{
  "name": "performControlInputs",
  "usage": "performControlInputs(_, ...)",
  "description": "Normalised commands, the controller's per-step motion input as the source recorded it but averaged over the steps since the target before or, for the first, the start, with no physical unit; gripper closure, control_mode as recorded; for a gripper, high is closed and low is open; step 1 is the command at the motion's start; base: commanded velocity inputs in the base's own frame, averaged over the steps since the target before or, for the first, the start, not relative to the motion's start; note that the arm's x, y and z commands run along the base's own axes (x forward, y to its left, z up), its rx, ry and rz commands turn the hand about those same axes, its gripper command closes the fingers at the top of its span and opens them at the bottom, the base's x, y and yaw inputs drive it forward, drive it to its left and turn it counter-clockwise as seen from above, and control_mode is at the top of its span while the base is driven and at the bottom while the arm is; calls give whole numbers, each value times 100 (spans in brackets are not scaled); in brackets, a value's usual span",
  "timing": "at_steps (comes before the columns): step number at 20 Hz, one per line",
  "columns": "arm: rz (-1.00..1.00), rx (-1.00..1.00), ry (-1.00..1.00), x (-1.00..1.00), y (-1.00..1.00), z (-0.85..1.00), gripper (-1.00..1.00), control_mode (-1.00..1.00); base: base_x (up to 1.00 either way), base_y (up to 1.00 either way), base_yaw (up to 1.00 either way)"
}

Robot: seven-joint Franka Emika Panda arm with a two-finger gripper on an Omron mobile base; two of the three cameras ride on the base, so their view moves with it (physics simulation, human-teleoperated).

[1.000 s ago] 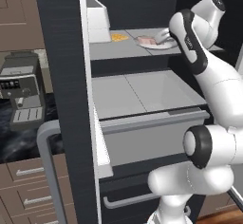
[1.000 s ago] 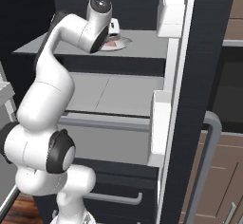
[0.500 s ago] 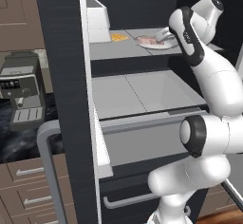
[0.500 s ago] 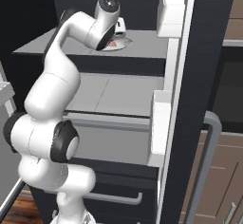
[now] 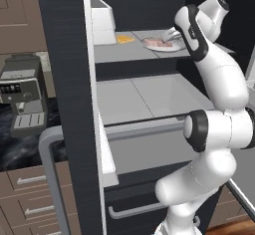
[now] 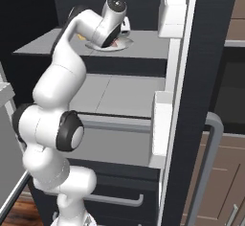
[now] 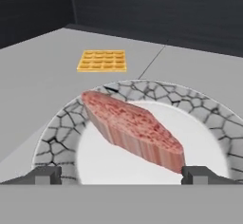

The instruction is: Retrieve the steak from the fridge and place it on the saucepan with marinade on the stove.

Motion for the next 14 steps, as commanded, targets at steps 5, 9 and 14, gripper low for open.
performControlInputs(5, 4, 0, 0, 31, -7, -2, -100, -100, 0, 0, 0)
performControlInputs(9, 3, 0, 0, 23, -3, -7, -100, -100, 0, 0, 0)
performControlInputs(14, 3, 0, 0, 10, 0, -17, -100, -100, 0, 0, 0)
